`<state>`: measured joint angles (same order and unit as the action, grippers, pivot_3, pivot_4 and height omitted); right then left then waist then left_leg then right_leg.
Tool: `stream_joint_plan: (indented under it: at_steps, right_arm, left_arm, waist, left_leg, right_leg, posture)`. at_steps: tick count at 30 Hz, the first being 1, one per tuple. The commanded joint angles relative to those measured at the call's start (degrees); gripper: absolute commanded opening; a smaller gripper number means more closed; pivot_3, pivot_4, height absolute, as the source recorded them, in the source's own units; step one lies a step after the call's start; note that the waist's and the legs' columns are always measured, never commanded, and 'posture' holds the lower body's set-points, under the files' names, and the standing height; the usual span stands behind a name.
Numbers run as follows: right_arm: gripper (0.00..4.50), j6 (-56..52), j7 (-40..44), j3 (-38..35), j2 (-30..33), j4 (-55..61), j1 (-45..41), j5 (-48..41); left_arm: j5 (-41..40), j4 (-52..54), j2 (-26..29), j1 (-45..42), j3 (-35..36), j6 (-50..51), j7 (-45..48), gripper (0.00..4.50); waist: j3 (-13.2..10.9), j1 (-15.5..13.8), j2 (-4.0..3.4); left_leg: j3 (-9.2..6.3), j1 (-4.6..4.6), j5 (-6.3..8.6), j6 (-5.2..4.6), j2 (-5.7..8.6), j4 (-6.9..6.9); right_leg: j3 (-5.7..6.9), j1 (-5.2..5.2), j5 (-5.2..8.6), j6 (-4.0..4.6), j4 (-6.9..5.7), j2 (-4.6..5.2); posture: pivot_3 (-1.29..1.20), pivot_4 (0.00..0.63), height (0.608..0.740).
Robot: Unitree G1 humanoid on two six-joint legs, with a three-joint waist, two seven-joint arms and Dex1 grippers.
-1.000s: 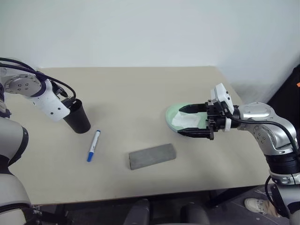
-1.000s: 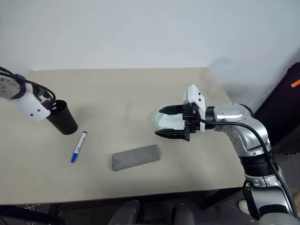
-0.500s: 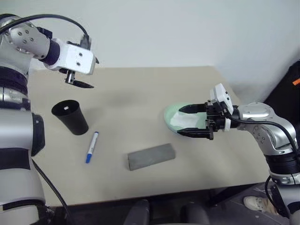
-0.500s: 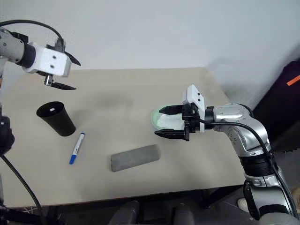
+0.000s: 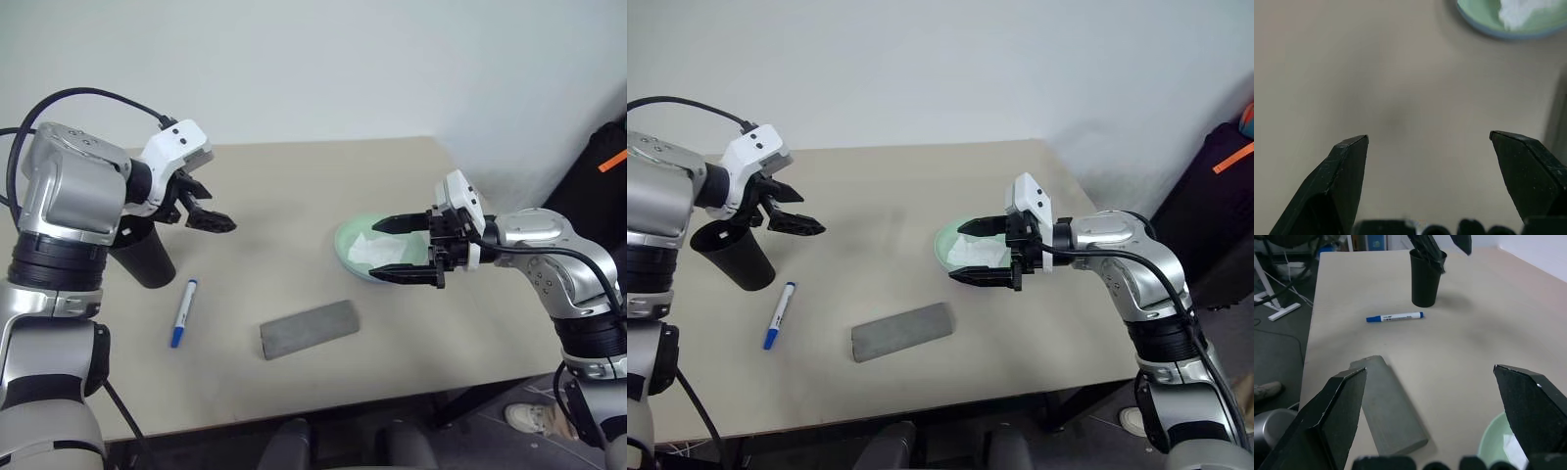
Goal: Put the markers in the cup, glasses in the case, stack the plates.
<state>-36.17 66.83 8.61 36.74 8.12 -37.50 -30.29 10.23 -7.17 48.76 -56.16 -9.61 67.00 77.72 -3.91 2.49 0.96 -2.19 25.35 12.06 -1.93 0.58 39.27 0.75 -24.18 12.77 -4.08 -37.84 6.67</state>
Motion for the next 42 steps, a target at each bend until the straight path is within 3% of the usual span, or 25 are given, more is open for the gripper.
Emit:
stream_joint_plan:
  at_steps: [1, 6, 16, 28, 42]
  right_arm:
    - [4.50, 0.39, 0.05, -0.94, -0.09, 0.25, -1.34, -0.09]
    - [4.50, 0.57, -0.35, -0.75, -0.64, -0.05, -1.43, 0.13]
    - [4.50, 0.26, -0.68, -0.79, -1.15, -0.11, -1.55, 0.17]
    - [4.50, -0.20, -1.48, -0.98, -1.30, 0.56, -1.20, -0.05]
    - [4.50, -0.04, -1.44, -0.86, -1.30, 0.75, -0.96, -0.02]
  left_arm:
    - [-2.06, 2.55, -1.44, -0.81, 2.25, 7.96, -7.34, 4.21]
    - [0.40, 1.17, -1.81, 1.74, -2.80, 11.28, -20.00, 4.21]
    - [-7.05, -5.95, -7.02, 1.06, -1.10, 24.06, -31.37, 4.21]
    - [-9.04, -13.13, -11.88, 1.89, 5.08, 25.26, -46.63, 4.21]
    - [-12.74, -14.84, -12.13, 4.58, 6.86, 25.50, -52.75, 4.21]
  waist:
    - [0.00, 0.09, 0.00]
    - [0.00, 0.16, -0.01]
    - [0.00, -0.06, 0.00]
    - [0.00, -0.01, 0.00]
    - [0.01, -0.03, 0.01]
  left_leg:
    - [0.00, -0.01, 0.00, 0.00, -0.01, -0.01]
    - [0.09, -0.27, 0.00, 0.01, 0.02, -0.19]
    - [0.04, -0.73, 0.02, 0.02, 0.07, -0.34]
    - [0.02, -0.76, 0.02, 0.03, 0.11, -0.41]
    - [-0.02, -0.76, 0.04, 0.08, 0.17, -0.46]
  right_leg:
    - [0.00, -0.01, 0.00, 0.00, -0.01, -0.01]
    - [-0.16, 0.09, 0.00, 0.00, -0.01, -0.02]
    - [-0.15, 0.53, 0.02, -0.03, 0.15, 0.03]
    - [-0.16, 0.52, 0.02, -0.02, 0.15, 0.06]
    - [-0.16, 0.48, 0.01, -0.01, 0.15, 0.12]
  posture:
    - [0.00, 0.000, 0.704]
    - [0.00, 0.000, 0.704]
    - [0.00, 0.000, 0.704]
    - [0.00, 0.000, 0.704]
    - [0.00, 0.000, 0.704]
